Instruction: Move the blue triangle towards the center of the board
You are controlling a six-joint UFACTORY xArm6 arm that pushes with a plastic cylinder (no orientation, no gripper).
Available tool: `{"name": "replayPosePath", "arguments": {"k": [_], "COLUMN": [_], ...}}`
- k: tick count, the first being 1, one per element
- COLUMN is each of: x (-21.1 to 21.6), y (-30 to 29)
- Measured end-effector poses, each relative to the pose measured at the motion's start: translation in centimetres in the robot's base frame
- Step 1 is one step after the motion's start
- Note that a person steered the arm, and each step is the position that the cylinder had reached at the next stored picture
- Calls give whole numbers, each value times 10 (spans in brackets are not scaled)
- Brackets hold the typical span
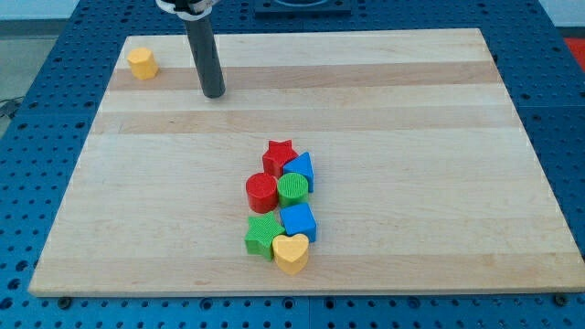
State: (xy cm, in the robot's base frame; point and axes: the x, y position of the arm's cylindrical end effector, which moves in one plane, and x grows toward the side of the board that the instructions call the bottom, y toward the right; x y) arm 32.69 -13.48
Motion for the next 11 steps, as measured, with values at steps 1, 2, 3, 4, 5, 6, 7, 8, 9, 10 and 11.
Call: {"name": "replayPosePath", "arguments": {"k": [1,2,3,4,5,6,7,8,9,10,11], "x": [0,41,54,48,54,71,108,158,170,169,169], "y": [0,0,0,15,61,102,132,138,138,138,191]}}
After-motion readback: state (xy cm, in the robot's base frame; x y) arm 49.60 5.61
